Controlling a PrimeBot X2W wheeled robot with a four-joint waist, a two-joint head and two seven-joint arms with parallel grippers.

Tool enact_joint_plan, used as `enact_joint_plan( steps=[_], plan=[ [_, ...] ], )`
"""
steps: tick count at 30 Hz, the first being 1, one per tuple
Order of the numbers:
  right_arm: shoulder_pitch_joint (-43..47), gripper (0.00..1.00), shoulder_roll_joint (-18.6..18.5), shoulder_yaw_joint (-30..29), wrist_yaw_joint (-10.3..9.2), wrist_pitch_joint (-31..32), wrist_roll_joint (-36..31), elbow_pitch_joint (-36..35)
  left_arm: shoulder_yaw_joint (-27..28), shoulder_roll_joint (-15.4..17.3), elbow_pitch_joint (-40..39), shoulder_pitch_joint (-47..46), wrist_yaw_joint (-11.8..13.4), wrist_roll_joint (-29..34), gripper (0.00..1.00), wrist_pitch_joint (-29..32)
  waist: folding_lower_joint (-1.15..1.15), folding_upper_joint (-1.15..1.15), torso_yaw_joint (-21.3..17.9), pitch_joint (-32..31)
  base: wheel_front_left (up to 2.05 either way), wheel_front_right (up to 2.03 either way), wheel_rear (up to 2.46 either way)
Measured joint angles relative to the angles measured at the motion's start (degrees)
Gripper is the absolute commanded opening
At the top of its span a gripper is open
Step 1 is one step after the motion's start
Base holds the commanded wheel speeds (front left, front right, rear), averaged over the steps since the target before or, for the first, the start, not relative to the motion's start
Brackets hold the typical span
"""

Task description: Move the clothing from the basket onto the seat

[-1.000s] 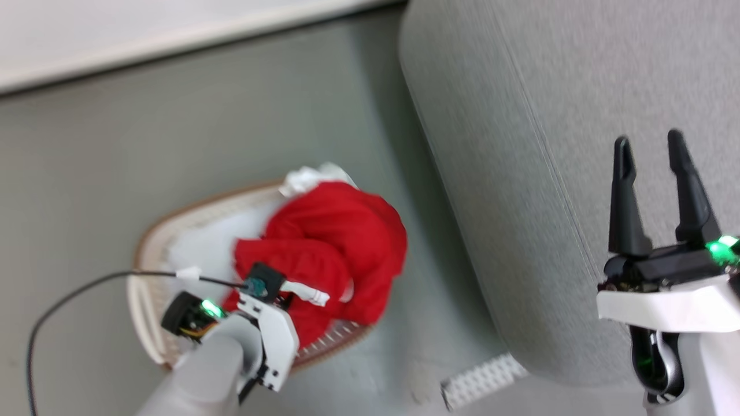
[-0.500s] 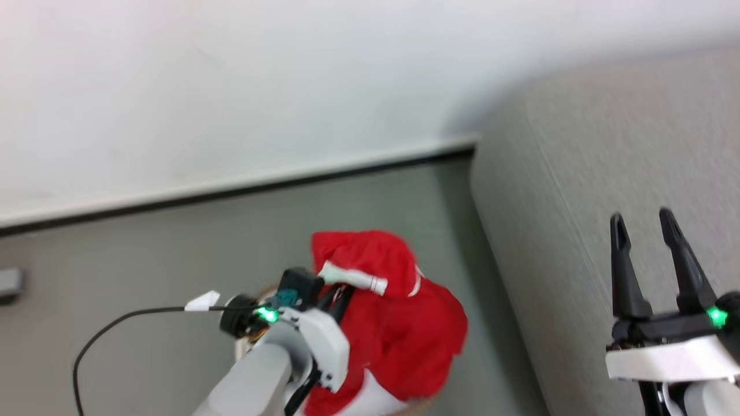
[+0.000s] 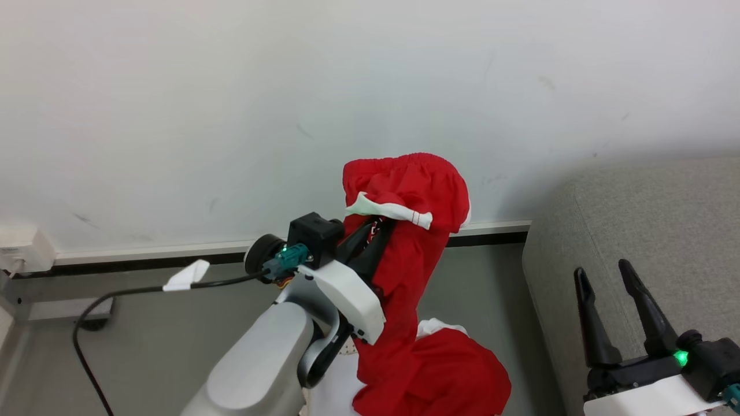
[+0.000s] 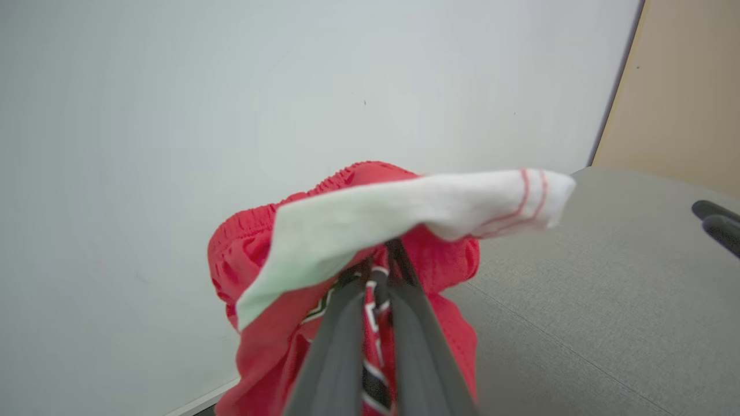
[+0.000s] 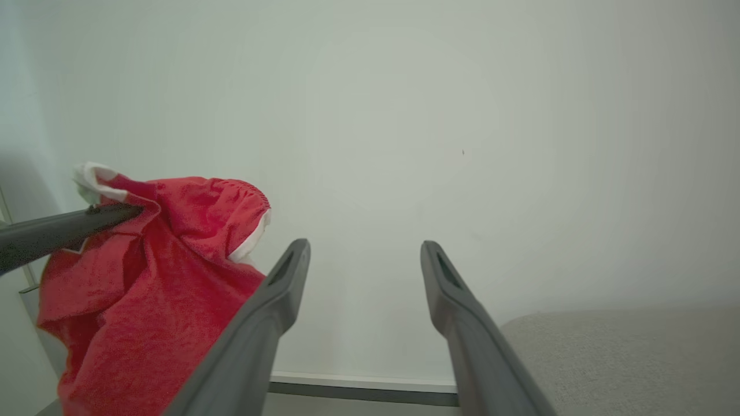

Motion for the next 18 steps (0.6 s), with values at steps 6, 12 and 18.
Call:
enact_joint_plan(
  steps=[6, 12, 18],
  plan=[
    [-0.1, 1.00, -1.3, 6.4, 0.00, 0.0, 2.4, 0.4, 0.2, 1.6, -7.9, 1.3, 1.6, -1.5, 0.00, 4.8, 0.01, 0.00, 0.9, -1.0, 0.00, 0.00, 0.00],
    [-1.6, 1.00, -3.0, 16.7, 0.00, 0.0, 6.8, 2.3, -0.3, 1.8, -11.6, 2.4, 2.2, -2.1, 0.00, 7.0, 0.01, 0.00, 1.4, -0.9, 0.00, 0.00, 0.00],
    [-6.6, 1.00, -2.6, 23.8, 0.00, 0.0, 8.3, 6.3, -1.7, 0.7, -12.3, 2.4, 2.3, -2.8, 0.00, 7.8, 0.01, 0.00, 2.8, -1.0, 0.00, 0.00, 0.00]
  ],
)
